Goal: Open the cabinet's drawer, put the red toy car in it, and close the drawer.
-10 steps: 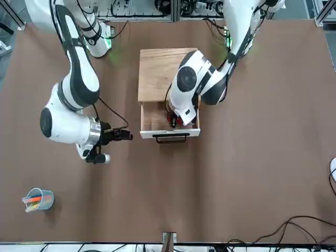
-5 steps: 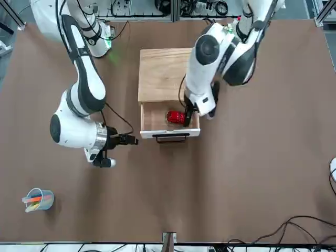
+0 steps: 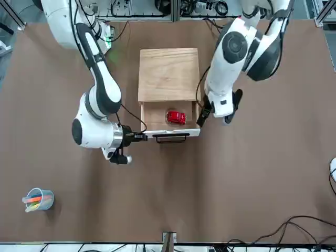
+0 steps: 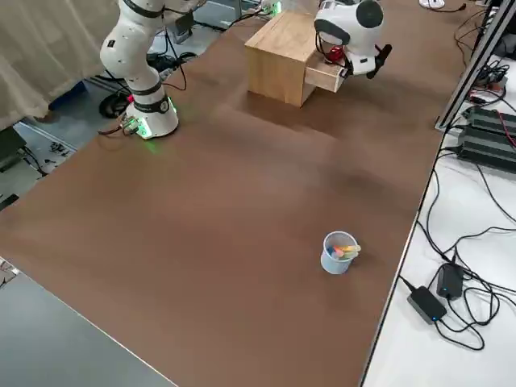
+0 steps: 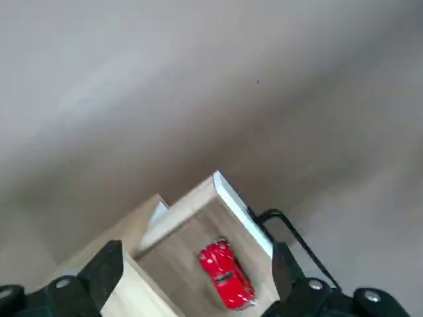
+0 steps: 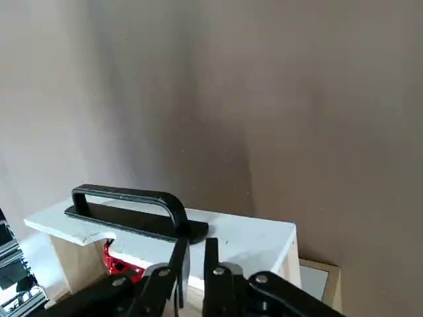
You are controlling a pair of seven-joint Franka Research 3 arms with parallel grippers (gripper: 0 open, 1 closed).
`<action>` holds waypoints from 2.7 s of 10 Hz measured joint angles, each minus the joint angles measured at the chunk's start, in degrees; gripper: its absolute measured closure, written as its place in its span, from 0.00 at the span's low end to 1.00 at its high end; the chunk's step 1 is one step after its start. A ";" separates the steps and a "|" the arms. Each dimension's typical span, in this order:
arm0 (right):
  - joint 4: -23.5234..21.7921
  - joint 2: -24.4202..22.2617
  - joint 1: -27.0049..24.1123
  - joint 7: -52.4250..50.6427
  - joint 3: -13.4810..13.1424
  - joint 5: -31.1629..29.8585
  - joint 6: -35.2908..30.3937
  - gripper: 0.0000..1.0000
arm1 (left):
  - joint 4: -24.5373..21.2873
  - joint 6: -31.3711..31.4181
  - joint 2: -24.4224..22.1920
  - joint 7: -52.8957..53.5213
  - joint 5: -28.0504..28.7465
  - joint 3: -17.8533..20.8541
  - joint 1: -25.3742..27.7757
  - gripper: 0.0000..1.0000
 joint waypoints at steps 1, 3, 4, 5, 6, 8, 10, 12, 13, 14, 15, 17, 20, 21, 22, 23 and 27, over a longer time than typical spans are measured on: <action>0.00 0.26 0.32 0.03 0.00 0.28 0.02 0.87 | -1.70 -0.03 -2.19 4.96 0.00 0.06 1.70 0.00; 0.00 0.64 0.78 0.03 -0.01 0.98 0.16 0.89 | -5.35 -0.42 -7.42 17.86 -1.03 0.35 7.39 0.00; 0.01 0.70 0.92 0.03 -0.01 1.02 0.35 0.89 | -7.09 -1.27 -10.13 25.56 -1.96 1.26 10.21 0.00; 0.01 0.72 0.99 0.03 -0.02 1.04 0.41 0.89 | -8.27 -2.69 -12.58 33.85 -3.31 4.12 11.39 0.00; 0.01 0.74 1.04 0.03 -0.05 1.05 0.40 0.89 | -8.75 -4.63 -14.59 42.93 -4.42 8.30 11.53 0.00; -0.03 0.89 1.27 0.03 -0.12 1.05 0.41 0.89 | -8.85 -8.56 -17.14 59.68 -5.14 14.16 11.86 0.00; -0.16 0.98 1.51 0.03 -0.26 1.05 -0.61 0.89 | -8.62 -9.11 -17.53 71.01 -5.12 15.53 11.86 0.00; -0.05 0.99 1.51 0.03 -0.69 1.05 -2.73 0.89 | -7.28 -9.03 -16.90 75.46 -3.69 15.41 11.76 0.00; 0.07 1.01 1.51 0.03 -0.77 1.06 -3.31 0.89 | -5.72 -9.02 -16.22 75.97 -3.34 15.34 11.74 0.00; 0.23 1.05 1.55 0.03 -0.84 1.06 -4.25 0.89 | -3.75 -9.03 -15.20 76.10 -3.16 15.31 11.75 0.00; 0.26 1.09 1.71 0.03 -0.80 1.09 -6.77 0.89 | -1.90 -9.12 -14.10 76.11 -3.02 15.28 11.95 0.00; 0.22 1.09 2.28 0.02 -0.81 1.06 -10.45 0.89 | 1.77 -11.60 -11.97 76.71 -2.99 14.94 13.23 0.00; -0.38 1.09 3.89 0.02 -0.75 1.06 -12.53 0.89 | 3.50 -14.35 -10.89 78.17 -3.00 11.62 16.70 0.00; -0.60 1.09 4.48 0.02 -0.72 1.01 -13.38 0.89 | 3.40 -14.87 -10.78 78.14 -3.00 10.62 17.77 0.00; -0.63 1.10 4.61 0.02 -0.77 0.99 -14.30 0.89 | 3.18 -15.10 -10.60 78.10 -3.00 10.25 18.02 0.00; -0.69 1.10 4.71 0.02 -0.74 0.99 -15.46 0.89 | 3.16 -15.10 -10.35 78.20 -2.99 9.92 18.16 0.00; -1.14 1.15 5.30 0.02 -0.68 0.99 -18.82 0.89 | 3.24 -15.10 -10.18 79.78 -2.99 9.44 18.59 0.01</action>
